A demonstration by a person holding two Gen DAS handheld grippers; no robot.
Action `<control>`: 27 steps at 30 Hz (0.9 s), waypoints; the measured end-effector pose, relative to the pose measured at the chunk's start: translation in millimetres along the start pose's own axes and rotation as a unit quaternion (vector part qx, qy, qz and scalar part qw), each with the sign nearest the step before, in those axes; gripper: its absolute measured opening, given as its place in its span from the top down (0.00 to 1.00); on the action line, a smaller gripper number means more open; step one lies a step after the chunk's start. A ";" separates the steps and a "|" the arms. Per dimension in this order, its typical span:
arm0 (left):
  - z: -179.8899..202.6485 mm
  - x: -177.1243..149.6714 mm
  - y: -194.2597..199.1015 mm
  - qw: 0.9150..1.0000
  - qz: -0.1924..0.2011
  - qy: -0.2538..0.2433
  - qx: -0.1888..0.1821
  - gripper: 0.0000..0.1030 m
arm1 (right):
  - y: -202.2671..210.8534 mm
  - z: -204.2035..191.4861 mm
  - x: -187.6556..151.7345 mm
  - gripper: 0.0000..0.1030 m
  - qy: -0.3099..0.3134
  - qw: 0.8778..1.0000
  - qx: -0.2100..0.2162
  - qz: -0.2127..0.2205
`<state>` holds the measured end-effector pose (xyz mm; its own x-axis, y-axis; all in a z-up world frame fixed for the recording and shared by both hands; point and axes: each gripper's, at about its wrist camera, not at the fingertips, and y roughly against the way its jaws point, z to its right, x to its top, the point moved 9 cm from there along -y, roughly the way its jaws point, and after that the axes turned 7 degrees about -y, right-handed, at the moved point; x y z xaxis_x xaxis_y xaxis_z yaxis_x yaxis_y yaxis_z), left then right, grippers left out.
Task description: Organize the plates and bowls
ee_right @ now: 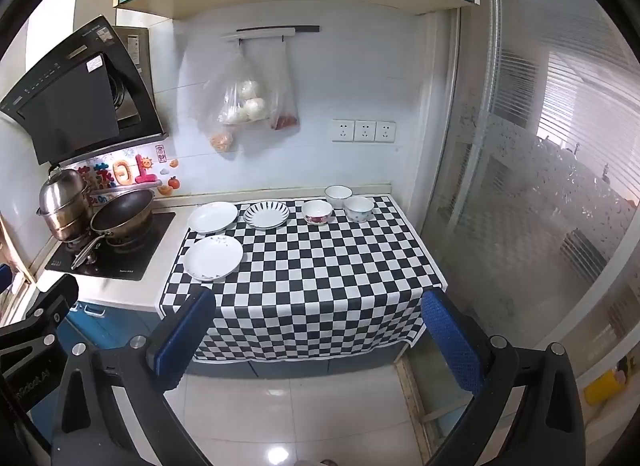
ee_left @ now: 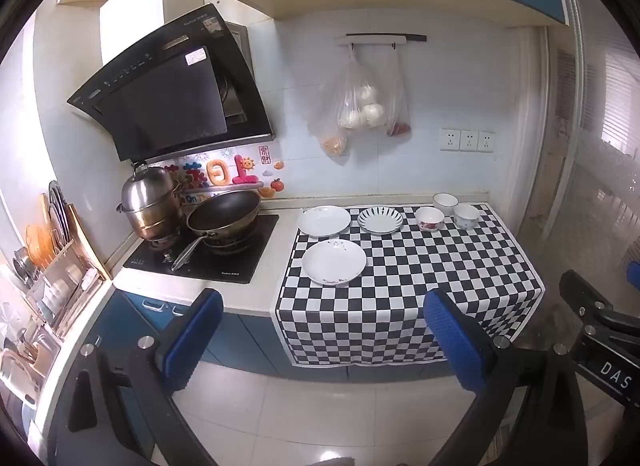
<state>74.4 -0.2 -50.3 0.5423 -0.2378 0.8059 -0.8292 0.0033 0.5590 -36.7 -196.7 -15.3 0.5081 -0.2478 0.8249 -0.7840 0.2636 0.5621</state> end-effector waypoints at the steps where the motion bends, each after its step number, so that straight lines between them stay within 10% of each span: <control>1: 0.1 0.0 0.6 1.000 0.001 0.000 0.000 0.00 | 0.5 0.2 0.0 0.00 0.000 1.000 0.000 0.000; 27: 8.2 11.1 8.5 1.000 0.002 0.002 -0.001 0.00 | 4.7 6.8 4.0 0.00 0.002 1.000 0.002 -0.001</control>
<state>72.3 -10.8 -38.2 0.5390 -0.2338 0.8092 -0.8314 0.0068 0.5557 -40.8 -202.8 -9.7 0.5108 -0.2447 0.8241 -0.7847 0.2589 0.5632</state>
